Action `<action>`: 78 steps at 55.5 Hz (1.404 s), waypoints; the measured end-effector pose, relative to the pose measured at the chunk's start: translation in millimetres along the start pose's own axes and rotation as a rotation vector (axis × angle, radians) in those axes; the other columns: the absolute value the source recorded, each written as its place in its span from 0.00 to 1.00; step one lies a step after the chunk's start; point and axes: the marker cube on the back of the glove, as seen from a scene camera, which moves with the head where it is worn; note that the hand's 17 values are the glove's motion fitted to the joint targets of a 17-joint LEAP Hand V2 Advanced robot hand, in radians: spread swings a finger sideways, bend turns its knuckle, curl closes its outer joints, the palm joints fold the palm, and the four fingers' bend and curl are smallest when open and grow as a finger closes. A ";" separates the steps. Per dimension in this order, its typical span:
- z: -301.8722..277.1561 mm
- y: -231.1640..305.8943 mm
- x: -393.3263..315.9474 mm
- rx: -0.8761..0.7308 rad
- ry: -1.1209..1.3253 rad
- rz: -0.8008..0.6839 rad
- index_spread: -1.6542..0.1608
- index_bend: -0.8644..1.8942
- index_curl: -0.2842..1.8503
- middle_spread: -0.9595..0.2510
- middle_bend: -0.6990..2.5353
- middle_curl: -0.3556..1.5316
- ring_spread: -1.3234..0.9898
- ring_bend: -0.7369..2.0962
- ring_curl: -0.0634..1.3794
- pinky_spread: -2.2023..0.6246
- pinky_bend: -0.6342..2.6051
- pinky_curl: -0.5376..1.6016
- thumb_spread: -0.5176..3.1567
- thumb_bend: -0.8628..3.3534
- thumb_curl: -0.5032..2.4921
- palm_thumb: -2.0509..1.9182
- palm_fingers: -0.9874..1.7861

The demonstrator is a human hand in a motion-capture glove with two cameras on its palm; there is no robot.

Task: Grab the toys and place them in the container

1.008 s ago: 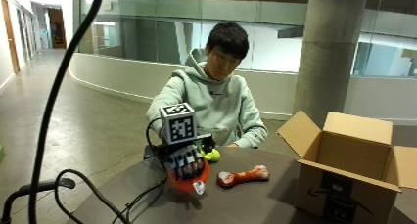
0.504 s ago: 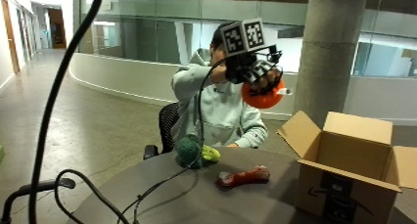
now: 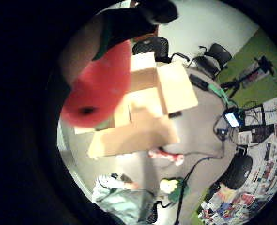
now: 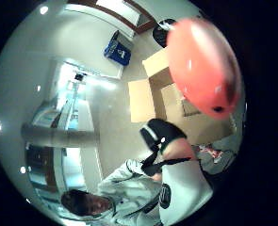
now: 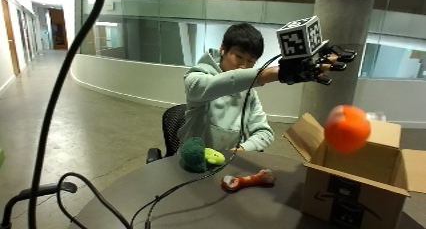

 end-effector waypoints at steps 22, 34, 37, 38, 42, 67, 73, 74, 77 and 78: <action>-29.8 63.0 35.1 -0.034 0.072 -0.079 0.77 0.35 0.29 0.82 0.25 0.35 0.57 0.30 0.22 0.79 0.45 0.41 0.45 0.20 0.33 0.57 0.23; -12.0 120.3 87.0 -0.087 0.197 -0.117 0.77 0.36 0.27 0.81 0.26 0.34 0.57 0.31 0.19 0.79 0.43 0.40 0.45 0.20 0.31 0.57 0.26; 1.0 134.7 101.7 -0.122 0.220 -0.096 0.77 0.36 0.26 0.81 0.26 0.34 0.57 0.31 0.19 0.79 0.43 0.40 0.46 0.20 0.30 0.57 0.27; 6.0 139.2 107.7 -0.134 0.228 -0.085 0.77 0.36 0.26 0.81 0.26 0.33 0.57 0.31 0.19 0.79 0.43 0.41 0.46 0.20 0.30 0.57 0.27; 29.8 155.4 133.9 -0.185 0.245 -0.027 0.78 0.35 0.26 0.82 0.26 0.33 0.57 0.31 0.18 0.79 0.44 0.41 0.46 0.20 0.30 0.57 0.27; 185.1 190.4 218.6 -0.533 0.338 0.084 0.77 0.37 0.25 0.83 0.25 0.30 0.57 0.31 0.17 0.79 0.43 0.41 0.47 0.20 0.28 0.57 0.27; 205.4 191.0 218.2 -0.541 0.350 0.073 0.77 0.41 0.28 0.83 0.25 0.30 0.57 0.30 0.16 0.79 0.42 0.41 0.48 0.21 0.28 0.58 0.29; 207.5 190.6 218.5 -0.538 0.356 0.070 0.77 0.42 0.28 0.83 0.25 0.30 0.57 0.30 0.16 0.79 0.42 0.41 0.48 0.21 0.28 0.58 0.30; 212.1 188.2 218.5 -0.504 0.371 0.060 0.78 0.46 0.30 0.83 0.25 0.29 0.57 0.30 0.14 0.80 0.41 0.40 0.49 0.21 0.28 0.60 0.31; 212.9 187.0 218.4 -0.486 0.375 0.056 0.78 0.49 0.31 0.83 0.25 0.29 0.57 0.30 0.14 0.80 0.41 0.40 0.50 0.22 0.28 0.60 0.33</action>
